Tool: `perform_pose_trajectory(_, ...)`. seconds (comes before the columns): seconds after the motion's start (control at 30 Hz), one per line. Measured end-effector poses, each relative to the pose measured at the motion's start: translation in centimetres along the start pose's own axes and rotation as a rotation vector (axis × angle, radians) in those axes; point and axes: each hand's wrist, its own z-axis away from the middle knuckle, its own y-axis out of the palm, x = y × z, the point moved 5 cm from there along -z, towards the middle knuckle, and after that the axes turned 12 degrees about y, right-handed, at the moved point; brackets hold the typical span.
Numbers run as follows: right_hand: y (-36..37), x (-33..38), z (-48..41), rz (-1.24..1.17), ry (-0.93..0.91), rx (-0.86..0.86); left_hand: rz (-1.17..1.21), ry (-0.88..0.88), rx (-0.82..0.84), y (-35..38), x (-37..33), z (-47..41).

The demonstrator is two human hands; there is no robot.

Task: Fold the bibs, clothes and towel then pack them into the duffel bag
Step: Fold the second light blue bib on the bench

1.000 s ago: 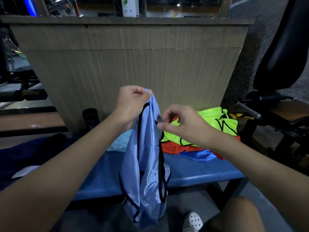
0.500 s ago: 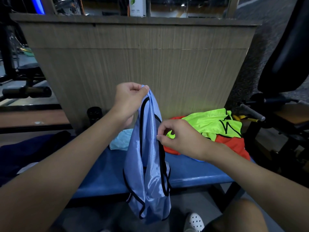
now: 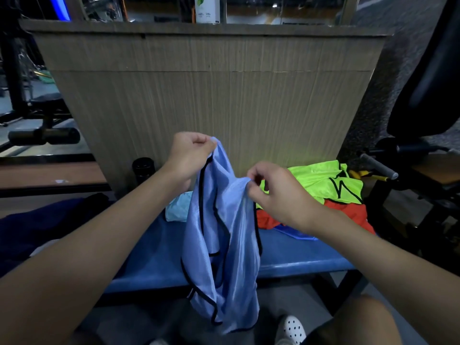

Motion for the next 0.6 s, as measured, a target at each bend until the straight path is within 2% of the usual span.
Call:
perform_pose_trajectory(0.13,-2.2,0.7,-1.1,-0.08,0.007,-0.124,-0.07,0.007,0.079,0.6,1.3,1.4)
perform_pose_trajectory(0.27,-4.1,1.1,-1.9,-0.192,0.012,-0.206,-0.074,0.239,0.073,1.3,-1.1,3.5)
perform_pose_trajectory(0.33,-4.6,1.1,-2.2,-0.212,0.014,-0.206,-0.023,0.322,0.139,1.8,-2.3,4.8)
perform_pose_trajectory(0.43,-5.0,0.9,-2.3,-0.193,0.0,-0.198,0.001,0.325,0.242,2.5,-2.6,5.8)
perform_pose_trajectory(0.6,-5.3,0.6,-2.0,-0.206,0.015,-0.19,-0.046,0.296,0.285,2.7,-2.2,6.0)
